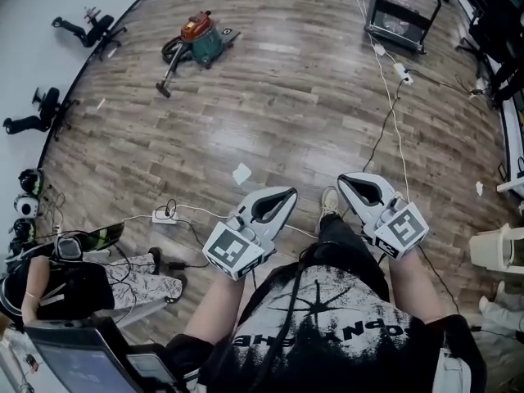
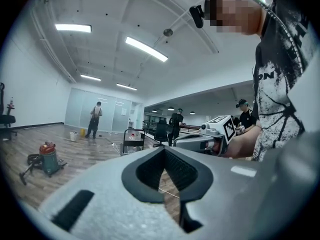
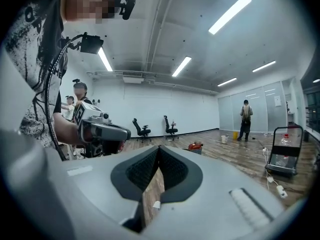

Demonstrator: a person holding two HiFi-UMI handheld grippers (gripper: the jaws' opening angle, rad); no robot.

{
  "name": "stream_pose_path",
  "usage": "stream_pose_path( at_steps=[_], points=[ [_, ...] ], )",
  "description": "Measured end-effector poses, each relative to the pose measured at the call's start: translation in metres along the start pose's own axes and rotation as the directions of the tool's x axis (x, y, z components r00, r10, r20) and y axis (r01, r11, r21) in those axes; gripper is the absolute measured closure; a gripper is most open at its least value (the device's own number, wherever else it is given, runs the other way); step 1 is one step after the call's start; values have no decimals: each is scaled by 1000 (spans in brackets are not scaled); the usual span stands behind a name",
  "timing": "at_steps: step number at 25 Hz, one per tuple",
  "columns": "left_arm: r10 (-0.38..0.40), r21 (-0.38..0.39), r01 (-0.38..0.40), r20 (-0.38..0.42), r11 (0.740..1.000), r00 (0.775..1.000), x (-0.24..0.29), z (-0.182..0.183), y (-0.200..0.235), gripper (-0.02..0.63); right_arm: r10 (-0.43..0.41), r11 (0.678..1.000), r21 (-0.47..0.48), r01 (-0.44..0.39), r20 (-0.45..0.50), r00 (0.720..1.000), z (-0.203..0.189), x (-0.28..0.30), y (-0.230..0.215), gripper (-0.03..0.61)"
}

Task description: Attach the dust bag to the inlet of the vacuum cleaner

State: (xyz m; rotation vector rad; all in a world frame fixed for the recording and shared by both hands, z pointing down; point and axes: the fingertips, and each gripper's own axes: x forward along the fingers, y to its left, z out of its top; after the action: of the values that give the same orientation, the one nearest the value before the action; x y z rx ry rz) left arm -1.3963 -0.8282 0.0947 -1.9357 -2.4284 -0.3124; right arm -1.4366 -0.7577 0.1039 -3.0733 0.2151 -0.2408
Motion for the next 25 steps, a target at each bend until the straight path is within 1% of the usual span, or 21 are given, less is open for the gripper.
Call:
stream_pose_path(
  at_steps=[5,10,12,15,18,20,22,24,25],
  points=[
    [18,15,-18,-1,1000,1000,36,7,31,615,24,1000,2,-24,7,1000,-4,23,-43,571],
    [13,57,-15,39,998,999,94,30,70,615,55,998,-1,-55,3,998,0,47,-105,571],
    [23,47,-25,36,999,999,116,38,86,615,73,997,-3,-73,-2,997,4,57,-130,571],
    [29,16,-28,-11,999,1000,152,41,111,615,90,996,-16,-90,-4,996,14,69,-171,571],
    [19,33,-19,4,999,1000,191,56,126,615,101,994,-28,-102,-16,995,19,76,-208,571],
    [10,49,-13,42,999,999,215,67,137,615,112,993,-33,-112,-21,994,20,81,-231,571],
    [12,63,-15,62,998,998,235,74,148,615,122,992,-39,-123,-23,992,21,85,-252,571],
    [30,66,-33,56,997,998,250,77,159,615,132,990,-42,-133,-23,991,21,88,-270,571],
    [47,59,-49,35,997,998,254,76,166,615,137,989,-43,-138,-23,990,22,91,-278,571]
  ],
)
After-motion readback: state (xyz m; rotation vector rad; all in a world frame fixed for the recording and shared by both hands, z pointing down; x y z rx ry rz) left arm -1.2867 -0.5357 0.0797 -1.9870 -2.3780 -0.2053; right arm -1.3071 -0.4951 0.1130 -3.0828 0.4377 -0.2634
